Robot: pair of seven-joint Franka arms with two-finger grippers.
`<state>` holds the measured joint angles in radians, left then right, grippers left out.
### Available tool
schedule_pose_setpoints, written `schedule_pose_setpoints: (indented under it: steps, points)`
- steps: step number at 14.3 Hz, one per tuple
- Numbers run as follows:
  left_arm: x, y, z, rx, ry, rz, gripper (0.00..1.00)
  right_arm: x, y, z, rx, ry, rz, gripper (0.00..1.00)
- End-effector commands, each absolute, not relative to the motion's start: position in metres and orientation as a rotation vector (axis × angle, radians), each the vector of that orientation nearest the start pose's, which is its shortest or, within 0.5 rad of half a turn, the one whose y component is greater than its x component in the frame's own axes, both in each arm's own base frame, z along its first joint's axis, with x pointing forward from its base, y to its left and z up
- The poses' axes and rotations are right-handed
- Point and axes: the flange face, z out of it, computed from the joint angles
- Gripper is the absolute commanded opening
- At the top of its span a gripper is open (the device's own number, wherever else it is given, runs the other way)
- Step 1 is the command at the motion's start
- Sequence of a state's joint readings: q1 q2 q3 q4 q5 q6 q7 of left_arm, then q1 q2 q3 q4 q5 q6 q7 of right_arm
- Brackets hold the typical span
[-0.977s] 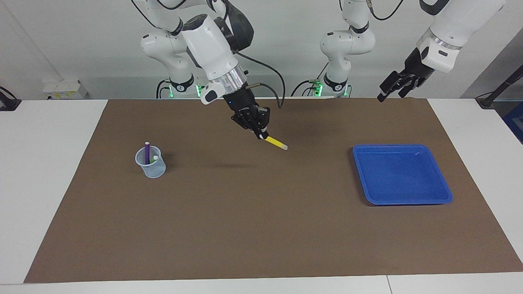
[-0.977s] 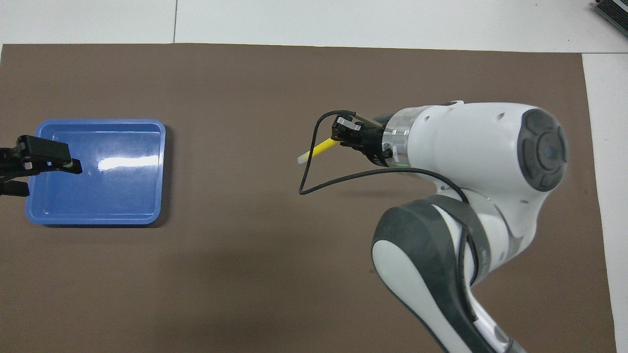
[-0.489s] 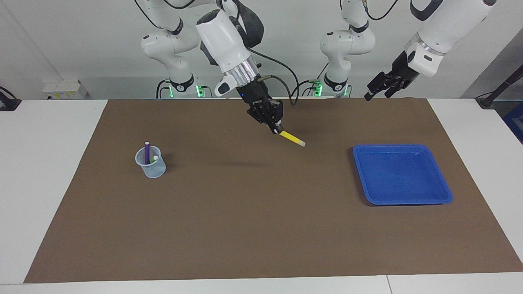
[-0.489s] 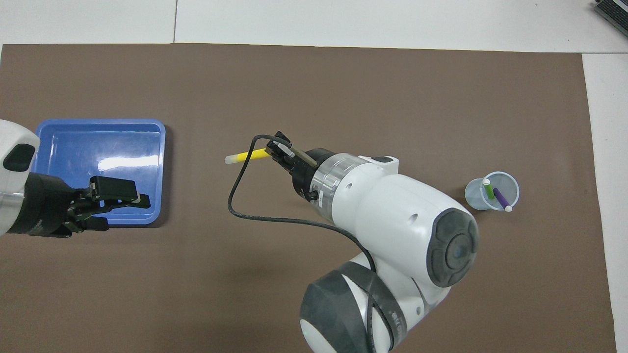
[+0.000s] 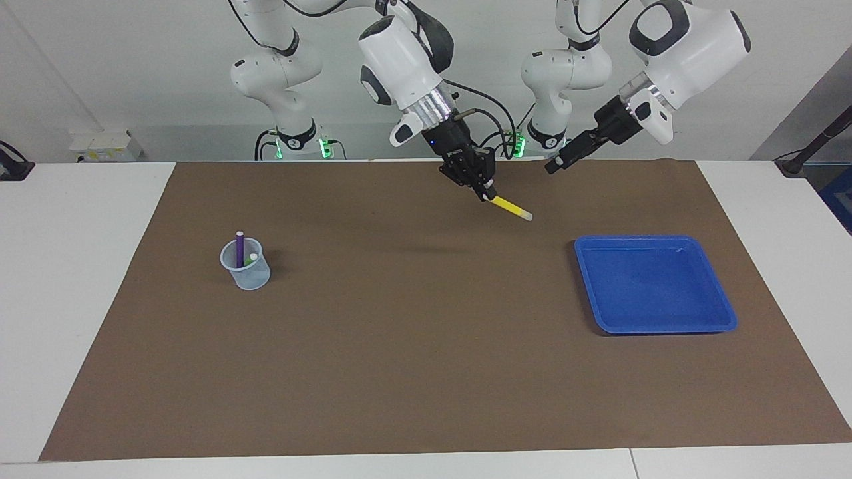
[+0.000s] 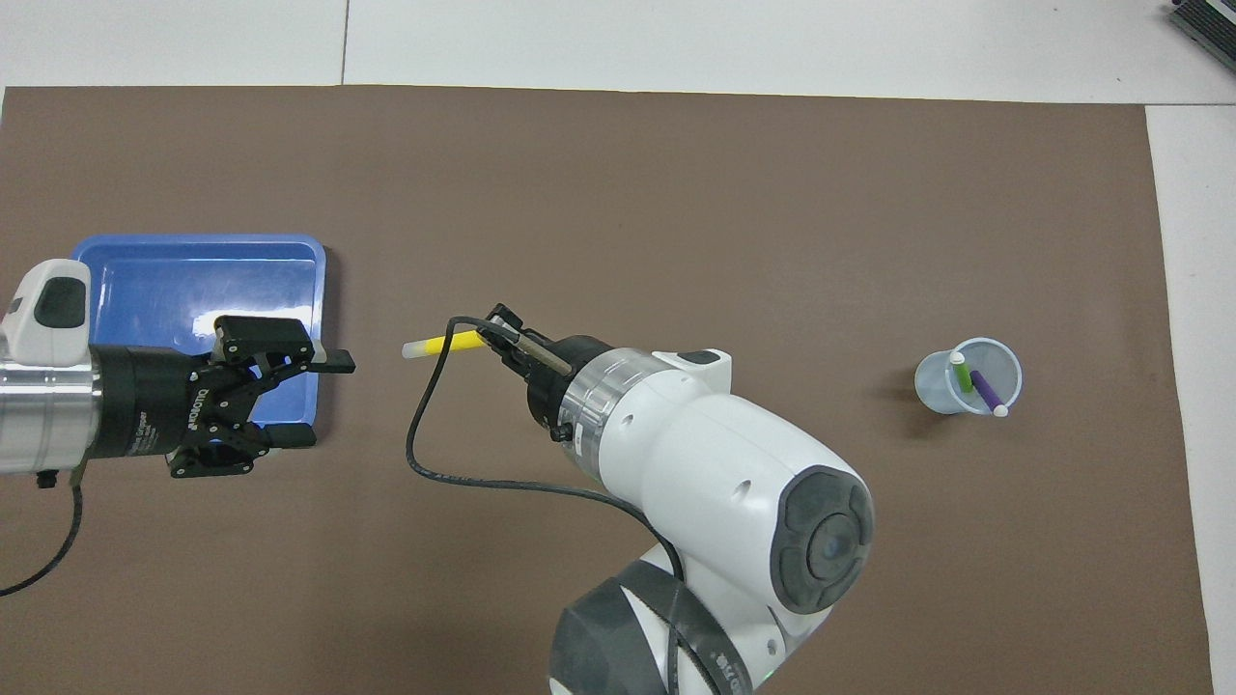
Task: Right arm passes pens to left for tray arrangement
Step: 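Close the left gripper on the yellow pen held by the right gripper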
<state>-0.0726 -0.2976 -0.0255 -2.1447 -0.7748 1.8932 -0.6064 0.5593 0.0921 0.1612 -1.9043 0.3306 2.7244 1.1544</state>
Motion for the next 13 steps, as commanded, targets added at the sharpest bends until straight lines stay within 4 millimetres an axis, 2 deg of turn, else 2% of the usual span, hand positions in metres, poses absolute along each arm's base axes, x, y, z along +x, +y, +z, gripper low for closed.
schedule_pose_setpoints:
  steps: [1, 4, 6, 8, 13]
  points:
    - [0.465, -0.099, 0.547, 2.113, 1.060, -0.262, 0.94, 0.485, 0.401, 0.531, -2.232, 0.846, -0.271, 0.00]
    - [0.470, -0.105, 0.534, 1.938, 1.200, -0.221, 0.94, 0.485, 0.401, 0.531, -2.234, 0.845, -0.270, 0.00]
    - [0.474, -0.117, 0.531, 1.848, 1.269, -0.196, 0.94, 0.486, 0.401, 0.531, -2.234, 0.845, -0.272, 0.00]
    - [0.473, -0.130, 0.524, 1.810, 1.308, -0.186, 0.94, 0.486, 0.401, 0.531, -2.234, 0.845, -0.272, 0.00]
    - [0.463, -0.142, 0.504, 1.731, 1.424, -0.258, 0.94, 0.490, 0.396, 0.530, -2.236, 0.851, -0.274, 0.00]
